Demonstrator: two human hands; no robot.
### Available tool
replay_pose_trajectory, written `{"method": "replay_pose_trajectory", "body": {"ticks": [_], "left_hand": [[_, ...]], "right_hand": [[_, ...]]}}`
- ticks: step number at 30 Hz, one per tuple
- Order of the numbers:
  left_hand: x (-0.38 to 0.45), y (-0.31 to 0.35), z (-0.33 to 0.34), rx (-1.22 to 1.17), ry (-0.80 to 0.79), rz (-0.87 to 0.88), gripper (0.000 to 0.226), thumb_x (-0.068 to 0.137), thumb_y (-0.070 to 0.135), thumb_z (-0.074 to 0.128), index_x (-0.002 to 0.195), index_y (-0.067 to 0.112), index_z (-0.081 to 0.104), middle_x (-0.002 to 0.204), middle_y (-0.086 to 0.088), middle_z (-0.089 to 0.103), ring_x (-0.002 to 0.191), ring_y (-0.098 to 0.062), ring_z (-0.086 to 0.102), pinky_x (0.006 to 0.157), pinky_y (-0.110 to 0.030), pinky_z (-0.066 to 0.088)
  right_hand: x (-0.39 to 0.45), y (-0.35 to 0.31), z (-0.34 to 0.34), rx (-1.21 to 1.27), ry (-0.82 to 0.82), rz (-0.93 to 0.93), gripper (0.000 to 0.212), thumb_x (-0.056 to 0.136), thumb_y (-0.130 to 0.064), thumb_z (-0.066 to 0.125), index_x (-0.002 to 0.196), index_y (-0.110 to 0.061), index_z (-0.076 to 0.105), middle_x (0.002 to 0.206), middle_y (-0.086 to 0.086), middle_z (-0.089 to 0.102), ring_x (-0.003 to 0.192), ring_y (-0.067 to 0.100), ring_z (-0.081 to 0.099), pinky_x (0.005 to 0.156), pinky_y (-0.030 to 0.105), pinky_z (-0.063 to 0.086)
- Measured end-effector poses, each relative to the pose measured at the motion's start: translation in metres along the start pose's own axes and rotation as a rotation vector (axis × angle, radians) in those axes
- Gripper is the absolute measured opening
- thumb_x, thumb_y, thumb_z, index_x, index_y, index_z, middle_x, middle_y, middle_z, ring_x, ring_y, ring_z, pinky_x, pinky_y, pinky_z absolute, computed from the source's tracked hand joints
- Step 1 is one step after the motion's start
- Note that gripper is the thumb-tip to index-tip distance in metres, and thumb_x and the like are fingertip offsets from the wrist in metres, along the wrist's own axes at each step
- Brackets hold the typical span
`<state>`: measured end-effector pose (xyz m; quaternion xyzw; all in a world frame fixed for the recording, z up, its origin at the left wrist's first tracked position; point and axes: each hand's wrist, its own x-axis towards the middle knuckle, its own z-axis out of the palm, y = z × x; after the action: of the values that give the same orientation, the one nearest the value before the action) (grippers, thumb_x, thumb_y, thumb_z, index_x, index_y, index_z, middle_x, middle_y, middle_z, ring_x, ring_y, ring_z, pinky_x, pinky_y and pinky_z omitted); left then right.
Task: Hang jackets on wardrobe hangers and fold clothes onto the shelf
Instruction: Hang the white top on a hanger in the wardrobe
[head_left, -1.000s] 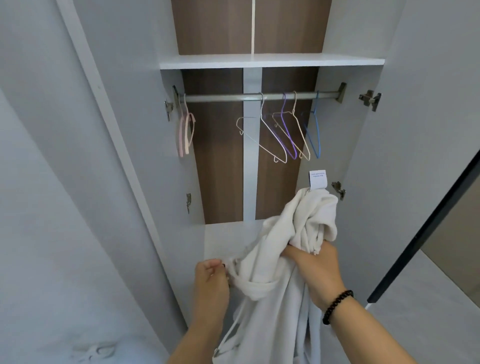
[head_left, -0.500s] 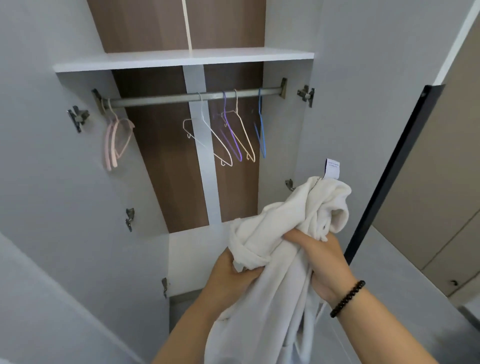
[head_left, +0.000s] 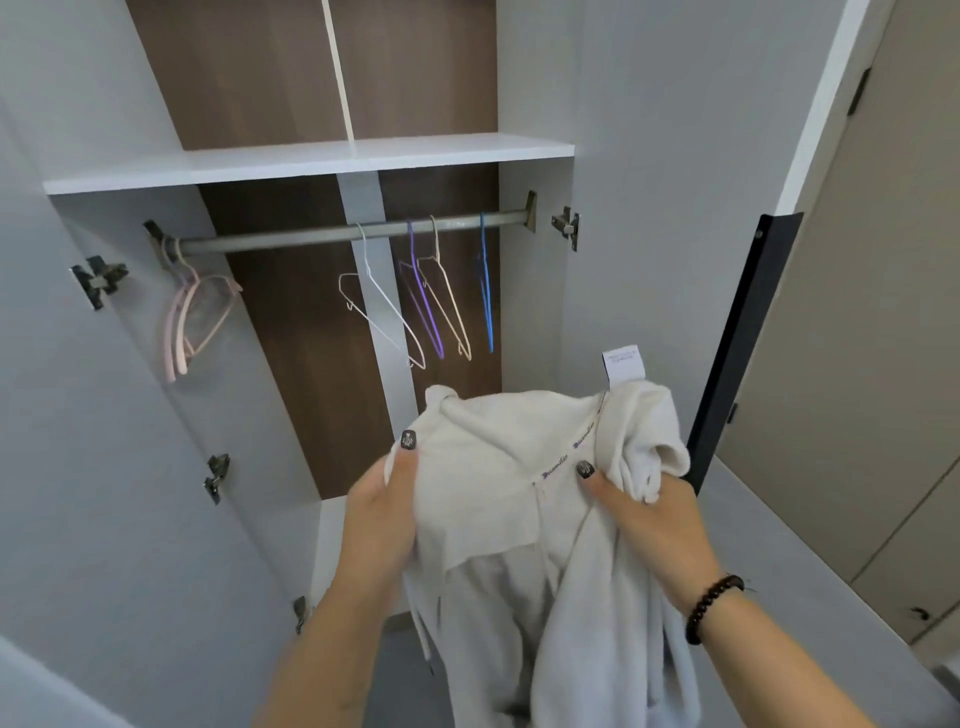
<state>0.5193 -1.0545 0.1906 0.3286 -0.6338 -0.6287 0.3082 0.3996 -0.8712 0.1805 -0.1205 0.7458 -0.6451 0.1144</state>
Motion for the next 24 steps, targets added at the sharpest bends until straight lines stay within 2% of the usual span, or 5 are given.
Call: {"method": "replay_pose_trajectory", "body": {"ticks": [12,14,17,20,24], "left_hand": [[0.045,0.065,0.023,0.165,0.016,0.468,0.049,0.096,0.036,0.053,0.071,-0.006,0.049,0.065,-0.002,0.041,0.061,-0.01,0.034,0.058,-0.028,0.03],[0.052,0.076,0.027,0.087,-0.012,0.424,0.043,0.096,0.037,0.054,0.079,-0.002,0.061,0.067,0.002,0.052,0.062,-0.008,0.042,0.057,-0.024,0.036],[0.061,0.086,0.037,0.069,-0.114,0.372,0.03,0.096,0.032,0.056,0.076,0.013,0.068,0.066,0.01,0.059,0.064,-0.007,0.049,0.061,-0.027,0.041],[0.064,0.084,0.047,0.053,-0.241,0.36,0.038,0.096,0.032,0.056,0.077,0.0,0.061,0.069,-0.004,0.053,0.068,-0.014,0.046,0.066,-0.031,0.037],[0.092,0.084,0.026,-0.021,-0.194,0.293,0.042,0.096,0.035,0.056,0.083,-0.004,0.061,0.075,-0.01,0.052,0.071,-0.017,0.045,0.067,-0.032,0.038]], "right_hand": [[0.045,0.039,-0.003,-0.222,0.069,-0.024,0.024,0.087,-0.017,0.068,0.069,-0.006,0.055,0.062,0.0,0.054,0.059,0.014,0.048,0.054,0.021,0.033],[0.044,0.03,0.006,-0.223,0.072,-0.059,0.019,0.085,-0.019,0.07,0.097,-0.02,0.055,0.081,-0.008,0.058,0.071,0.006,0.053,0.059,0.011,0.036],[0.041,0.015,0.036,-0.225,-0.081,-0.289,0.073,0.078,-0.024,0.077,0.138,-0.032,0.035,0.122,-0.017,0.046,0.111,-0.002,0.046,0.095,0.014,0.036],[0.043,0.003,0.074,-0.296,-0.258,-0.524,0.049,0.085,-0.02,0.069,0.117,-0.046,0.043,0.111,-0.035,0.048,0.104,-0.017,0.046,0.09,0.005,0.037],[0.072,0.002,0.103,-0.15,-0.225,-0.47,0.01,0.09,-0.015,0.062,0.089,-0.025,0.06,0.071,-0.012,0.06,0.06,0.002,0.05,0.059,0.022,0.043]]}}
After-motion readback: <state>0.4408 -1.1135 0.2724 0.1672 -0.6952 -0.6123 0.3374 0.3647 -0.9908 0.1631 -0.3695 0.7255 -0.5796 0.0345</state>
